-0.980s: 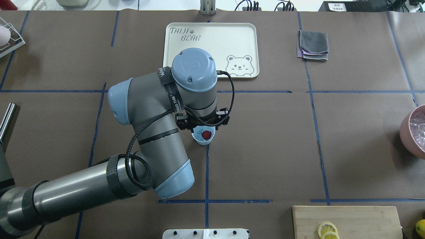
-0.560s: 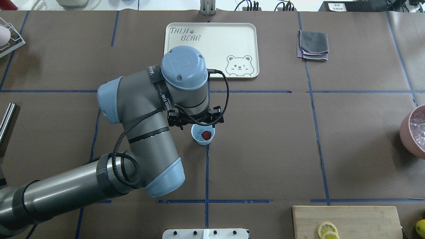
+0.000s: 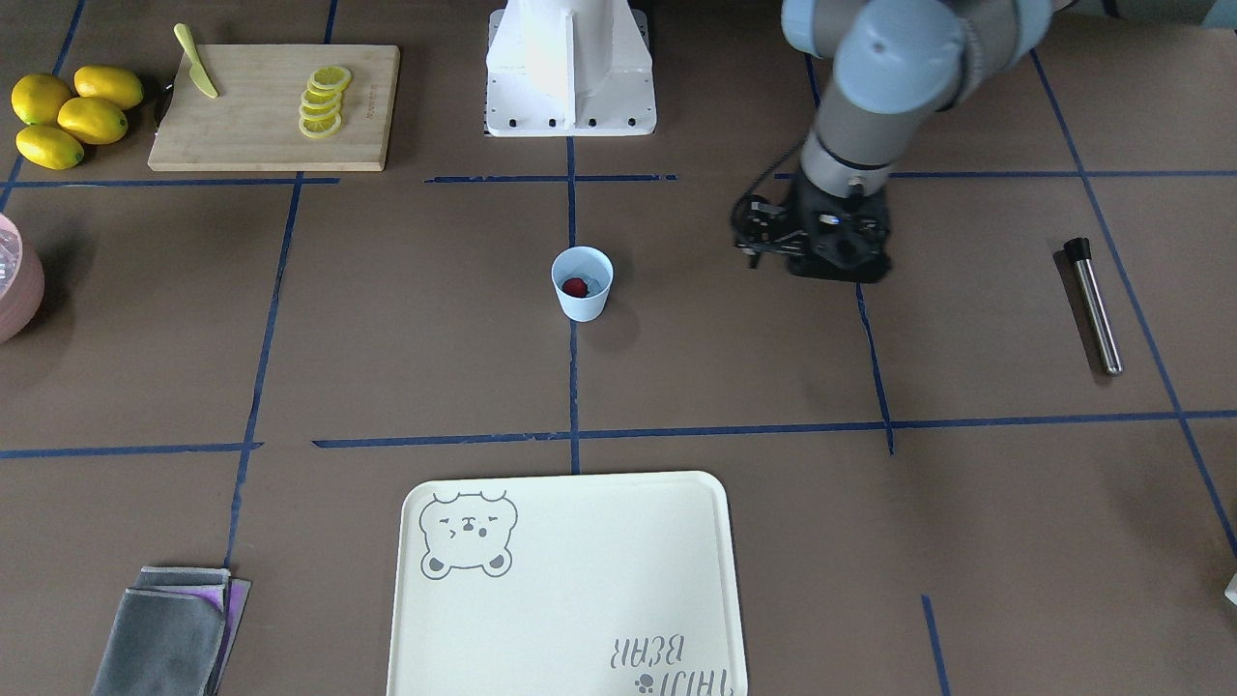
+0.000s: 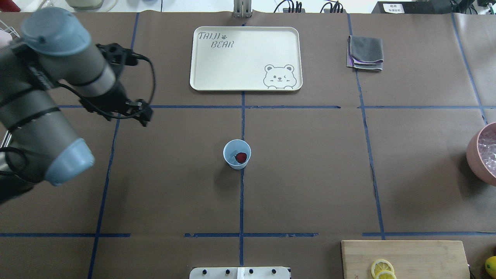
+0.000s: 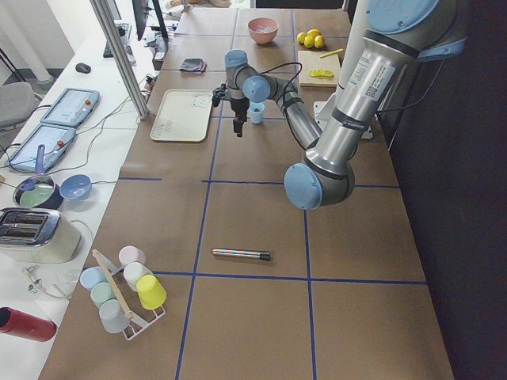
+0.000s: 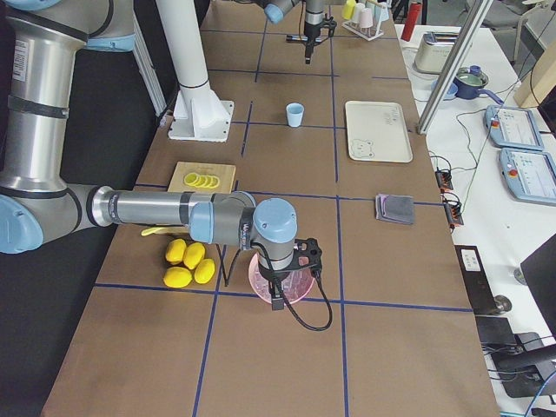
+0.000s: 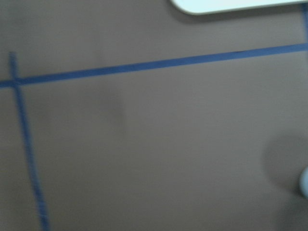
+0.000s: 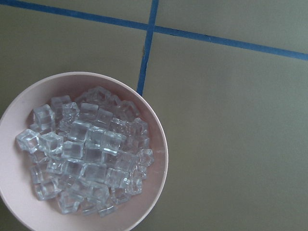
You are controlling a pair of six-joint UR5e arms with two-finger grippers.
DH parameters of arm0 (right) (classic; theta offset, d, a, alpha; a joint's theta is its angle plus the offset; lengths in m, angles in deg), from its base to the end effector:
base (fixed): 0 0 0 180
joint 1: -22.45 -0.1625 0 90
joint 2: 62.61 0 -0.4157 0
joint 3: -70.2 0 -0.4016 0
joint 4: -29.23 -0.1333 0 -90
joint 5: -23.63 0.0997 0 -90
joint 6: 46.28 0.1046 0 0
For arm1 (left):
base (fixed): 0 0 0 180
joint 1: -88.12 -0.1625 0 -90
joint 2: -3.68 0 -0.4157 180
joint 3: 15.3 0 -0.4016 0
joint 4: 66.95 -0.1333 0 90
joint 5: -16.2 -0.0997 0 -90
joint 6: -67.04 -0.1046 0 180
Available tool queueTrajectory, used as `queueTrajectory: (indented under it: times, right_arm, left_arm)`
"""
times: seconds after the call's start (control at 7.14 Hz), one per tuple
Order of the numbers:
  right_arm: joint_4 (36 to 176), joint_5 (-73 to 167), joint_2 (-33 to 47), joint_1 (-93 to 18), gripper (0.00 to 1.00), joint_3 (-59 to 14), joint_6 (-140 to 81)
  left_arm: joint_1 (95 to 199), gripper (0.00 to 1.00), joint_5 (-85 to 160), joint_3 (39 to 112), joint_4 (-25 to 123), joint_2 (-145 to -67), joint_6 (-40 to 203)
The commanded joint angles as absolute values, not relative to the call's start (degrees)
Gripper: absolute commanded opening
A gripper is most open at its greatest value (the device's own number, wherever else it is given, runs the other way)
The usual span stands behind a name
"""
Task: Mash ice and strawberries in cup
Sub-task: 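Move the left gripper back to the steel muddler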
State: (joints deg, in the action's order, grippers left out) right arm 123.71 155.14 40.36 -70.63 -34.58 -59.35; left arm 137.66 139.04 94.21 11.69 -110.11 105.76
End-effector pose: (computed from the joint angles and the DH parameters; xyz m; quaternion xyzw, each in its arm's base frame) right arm 0.0856 -0.4000 0.6378 0.0282 -0.3538 -0.0732 0.9320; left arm 0.3253 -0.4994 0.2893 0.0302 0.3776 0.0918 0.9209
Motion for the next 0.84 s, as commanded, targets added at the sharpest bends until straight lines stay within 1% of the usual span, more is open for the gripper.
queueTrajectory:
  times: [0.0, 0.28, 0.42, 0.56, 0.7]
  right_arm:
    - [123.71, 155.2, 40.39, -70.63, 0.99, -34.83, -59.37]
    - [123.71, 155.2, 40.39, -70.63, 0.99, -35.18, -59.37]
    - [123.71, 155.2, 40.39, -70.63, 0.99, -35.53, -59.28]
    - [123.71, 155.11, 40.39, -70.63, 0.99, -35.53, -59.37]
    - [123.71, 155.11, 40.39, -70.63, 0.99, -35.62, -59.28]
  left_arm:
    - [150.73, 1.0, 144.85, 94.22, 12.07, -98.76, 86.81]
    - [152.8, 1.0, 144.7, 93.69, 14.24, -91.99, 81.3]
    - [153.42, 1.0, 144.96, 91.69, 19.83, -88.82, 81.01]
    - [153.42, 1.0, 144.96, 86.1, 28.94, -86.87, 80.32]
    - [153.51, 1.0, 144.96, 79.43, 37.82, -86.68, 79.96]
